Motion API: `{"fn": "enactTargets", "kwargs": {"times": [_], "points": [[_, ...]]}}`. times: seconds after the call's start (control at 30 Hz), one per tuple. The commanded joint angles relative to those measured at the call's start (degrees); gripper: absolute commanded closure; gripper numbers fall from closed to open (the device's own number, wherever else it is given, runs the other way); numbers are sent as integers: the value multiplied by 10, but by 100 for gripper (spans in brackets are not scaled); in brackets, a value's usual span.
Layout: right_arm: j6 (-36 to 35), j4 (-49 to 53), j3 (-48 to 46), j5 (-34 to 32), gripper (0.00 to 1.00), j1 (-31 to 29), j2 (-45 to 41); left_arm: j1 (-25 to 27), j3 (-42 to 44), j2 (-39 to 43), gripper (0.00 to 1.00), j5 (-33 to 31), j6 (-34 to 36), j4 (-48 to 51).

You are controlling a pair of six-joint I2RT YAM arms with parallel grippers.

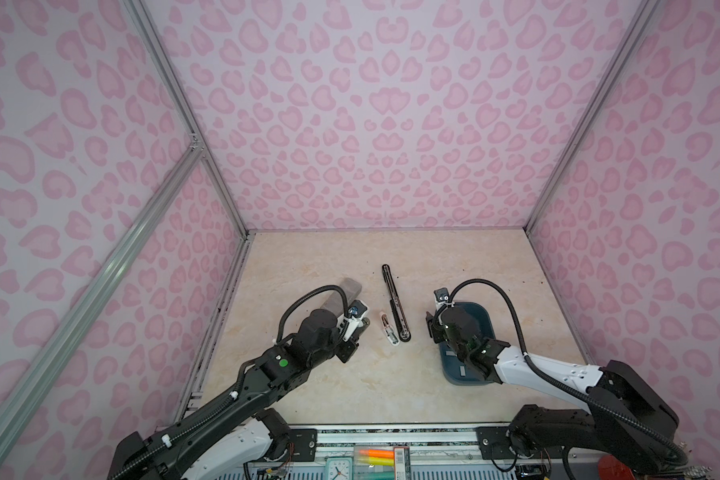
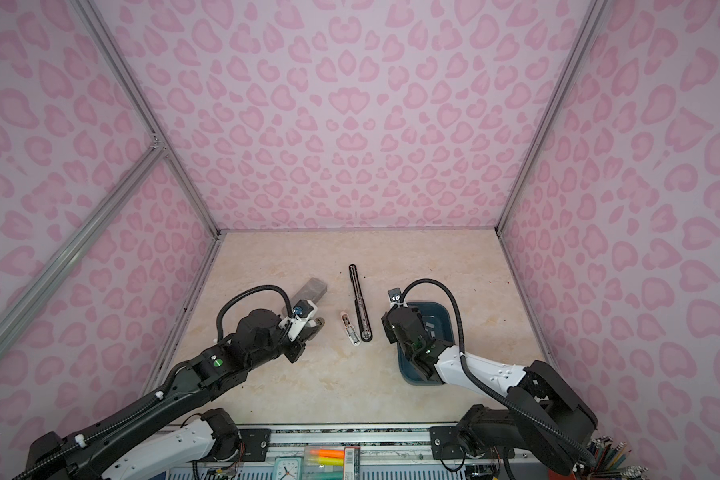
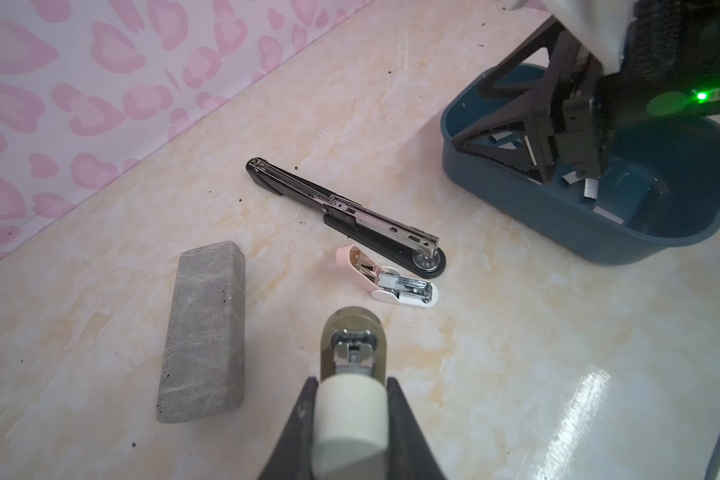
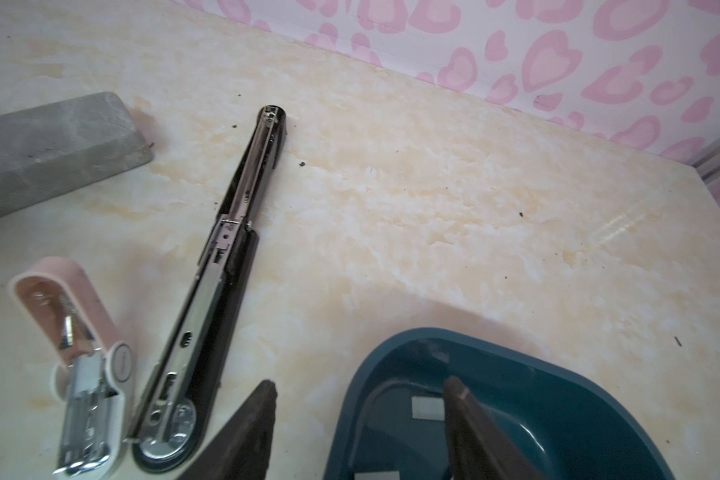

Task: Load the staples into the stapler

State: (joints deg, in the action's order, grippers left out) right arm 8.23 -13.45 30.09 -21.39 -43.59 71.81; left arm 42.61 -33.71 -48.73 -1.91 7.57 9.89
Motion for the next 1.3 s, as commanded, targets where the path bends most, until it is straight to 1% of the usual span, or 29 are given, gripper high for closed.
{"fn": "enactTargets", "kwargs": {"times": [0.0, 0.07, 0.13, 0.2, 0.3, 0.33, 0.47, 0.6, 0.67, 0.77, 0.93, 1.1, 1.27], "points": [[4, 10, 14, 28, 36, -51, -31, -5, 20, 21, 96, 28, 1, -58], [-6, 3, 28, 40, 36, -105, -46, -6, 16, 15, 96, 45, 5, -49], [-14, 3, 41, 25, 37, -156, -53, -5, 1, -4, 96, 63, 9, -34], [-18, 3, 51, 14, 38, -196, -60, -5, -13, -28, 96, 96, 17, -26], [-11, -3, 54, 32, 40, -222, -66, -6, -23, -67, 96, 160, 42, -34], [-7, -7, 53, 36, 41, -226, -69, -5, -26, -77, 96, 171, 48, -36], [12, -33, 40, 26, 43, -231, -75, -5, -33, -99, 96, 183, 66, -35], [21, -60, 43, 0, 44, -231, -51, -6, -26, -78, 96, 231, 88, -24], [28, -64, 53, -4, 44, -230, -35, -4, -21, -64, 96, 255, 96, -23], [50, -63, 70, -1, 44, -230, -10, -5, -16, -56, 96, 275, 97, -29], [69, -52, 69, -28, 45, -227, 1, -4, -19, -61, 96, 270, 94, -25], [85, -69, 39, -22, 46, -216, -10, -4, -35, -57, 96, 257, 82, -18], [89, -91, 16, -24, 46, -212, -15, -4, -20, -26, 96, 236, 69, -38]]}}
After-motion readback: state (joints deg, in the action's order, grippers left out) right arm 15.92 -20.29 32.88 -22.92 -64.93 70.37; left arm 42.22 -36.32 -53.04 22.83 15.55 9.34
